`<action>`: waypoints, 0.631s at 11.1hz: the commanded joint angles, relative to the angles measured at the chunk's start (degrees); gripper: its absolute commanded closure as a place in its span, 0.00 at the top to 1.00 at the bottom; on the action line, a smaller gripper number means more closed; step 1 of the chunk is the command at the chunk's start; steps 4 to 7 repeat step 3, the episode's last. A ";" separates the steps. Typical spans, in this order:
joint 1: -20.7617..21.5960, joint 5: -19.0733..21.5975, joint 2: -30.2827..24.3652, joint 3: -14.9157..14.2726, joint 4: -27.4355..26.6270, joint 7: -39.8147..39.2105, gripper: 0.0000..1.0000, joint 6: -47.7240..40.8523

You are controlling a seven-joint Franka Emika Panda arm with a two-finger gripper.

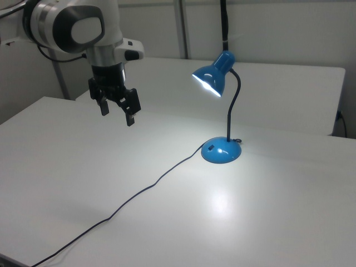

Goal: Turn on the lamp

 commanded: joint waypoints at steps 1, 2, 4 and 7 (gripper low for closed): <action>1.78 0.73 0.45 -1.67 0.69 -3.27 1.00 -1.67; 1.69 0.73 0.45 -2.01 1.38 -3.18 1.00 -1.75; 1.69 0.73 0.45 -2.54 1.65 -3.53 1.00 -1.75; 1.69 0.73 0.45 -2.54 1.65 -3.53 1.00 -1.75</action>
